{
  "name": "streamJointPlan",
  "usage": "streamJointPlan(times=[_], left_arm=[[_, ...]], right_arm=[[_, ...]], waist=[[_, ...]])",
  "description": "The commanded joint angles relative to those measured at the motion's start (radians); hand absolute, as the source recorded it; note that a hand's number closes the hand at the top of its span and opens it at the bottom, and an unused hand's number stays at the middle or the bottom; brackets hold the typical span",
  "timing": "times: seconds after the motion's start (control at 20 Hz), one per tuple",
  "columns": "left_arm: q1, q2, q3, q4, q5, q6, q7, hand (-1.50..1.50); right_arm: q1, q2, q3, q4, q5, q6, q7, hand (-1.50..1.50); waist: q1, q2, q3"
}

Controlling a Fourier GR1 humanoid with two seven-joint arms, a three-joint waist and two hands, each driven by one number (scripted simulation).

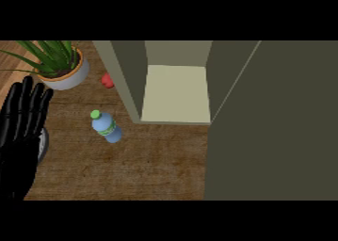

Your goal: Pick up the bottled water, place it into the cabinet and close the cabinet

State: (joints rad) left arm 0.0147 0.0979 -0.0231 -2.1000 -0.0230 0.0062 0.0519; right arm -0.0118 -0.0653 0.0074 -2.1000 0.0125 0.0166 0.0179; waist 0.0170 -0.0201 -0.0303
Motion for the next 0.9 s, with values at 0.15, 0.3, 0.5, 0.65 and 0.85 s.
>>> streamJointPlan(times=[0.15, 0.3, 0.5, 0.65, 0.85], left_arm=[[-0.001, -0.095, -0.023, -0.027, -0.257, 0.282, 0.015, -1.50], [-0.025, -0.097, -0.019, -0.009, -0.105, 0.499, 0.138, -1.50], [0.032, -0.097, -0.220, 0.009, -0.204, 0.738, 0.110, -1.50], [-0.006, -0.098, -0.348, -0.030, -0.317, 0.852, 0.227, -1.50], [0.072, -0.098, -0.485, -0.054, -0.398, 0.937, 0.235, -1.50]], right_arm=[[0.126, -0.038, 0.001, -0.082, 0.012, 0.034, 0.038, -1.50], [0.178, -0.003, 0.077, -0.071, -0.098, 0.097, 0.080, -1.50], [0.296, -0.028, 0.082, -0.213, -0.158, 0.131, 0.130, -1.50], [0.413, -0.042, 0.090, -0.325, -0.191, 0.159, 0.137, -1.50], [0.548, -0.049, 0.067, -0.474, -0.257, 0.182, 0.171, -1.50]], waist=[[-0.030, 0.015, 0.032], [-0.036, 0.017, 0.030], [-0.041, 0.015, 0.031], [-0.039, 0.014, 0.032], [-0.034, 0.014, 0.031]])
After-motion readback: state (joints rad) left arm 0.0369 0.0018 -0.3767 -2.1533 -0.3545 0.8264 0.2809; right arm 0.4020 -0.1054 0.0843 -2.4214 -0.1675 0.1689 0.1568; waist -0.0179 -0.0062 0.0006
